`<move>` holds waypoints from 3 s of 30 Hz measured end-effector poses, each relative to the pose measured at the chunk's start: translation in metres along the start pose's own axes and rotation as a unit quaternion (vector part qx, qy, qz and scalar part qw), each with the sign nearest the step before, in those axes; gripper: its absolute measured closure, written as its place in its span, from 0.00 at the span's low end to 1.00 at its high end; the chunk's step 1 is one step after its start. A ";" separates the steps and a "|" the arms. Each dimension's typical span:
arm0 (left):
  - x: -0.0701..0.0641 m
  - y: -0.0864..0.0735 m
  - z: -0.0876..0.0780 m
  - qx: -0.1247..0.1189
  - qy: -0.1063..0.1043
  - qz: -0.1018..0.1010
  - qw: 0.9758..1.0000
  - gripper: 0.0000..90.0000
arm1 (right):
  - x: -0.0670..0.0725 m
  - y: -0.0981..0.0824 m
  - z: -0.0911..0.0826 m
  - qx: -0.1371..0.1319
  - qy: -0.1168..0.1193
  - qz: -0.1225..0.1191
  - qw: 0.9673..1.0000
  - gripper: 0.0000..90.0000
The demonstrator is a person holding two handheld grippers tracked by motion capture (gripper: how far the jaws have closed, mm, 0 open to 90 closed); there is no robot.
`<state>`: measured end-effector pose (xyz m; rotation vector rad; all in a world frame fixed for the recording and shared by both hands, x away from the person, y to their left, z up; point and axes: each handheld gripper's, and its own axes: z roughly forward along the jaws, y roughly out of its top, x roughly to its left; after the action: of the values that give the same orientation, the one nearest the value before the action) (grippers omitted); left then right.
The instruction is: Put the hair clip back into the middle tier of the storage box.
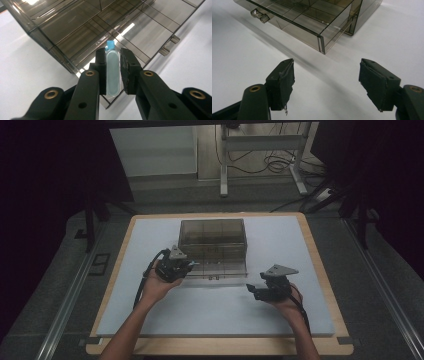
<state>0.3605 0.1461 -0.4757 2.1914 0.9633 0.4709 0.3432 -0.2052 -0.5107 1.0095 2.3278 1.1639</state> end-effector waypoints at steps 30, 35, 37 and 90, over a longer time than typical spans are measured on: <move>0.002 0.002 0.027 0.022 -0.004 0.000 1.000 0.86 | -0.001 -0.001 0.001 0.003 0.000 -0.001 1.000 0.31; 0.002 0.001 0.030 0.026 -0.004 -0.001 1.000 0.86 | -0.001 -0.001 0.001 0.002 0.000 -0.001 1.000 0.31; 0.003 0.001 0.030 0.026 -0.006 -0.001 1.000 0.86 | -0.001 -0.001 0.001 0.003 0.000 -0.001 1.000 0.31; 0.000 -0.053 -0.021 -0.062 -0.025 -0.052 0.996 0.33 | 0.001 0.000 -0.002 -0.003 -0.002 -0.001 1.000 0.31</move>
<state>0.3223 0.1815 -0.4994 2.0233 0.9889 0.4129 0.3420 -0.2055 -0.5095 1.0072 2.3210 1.1661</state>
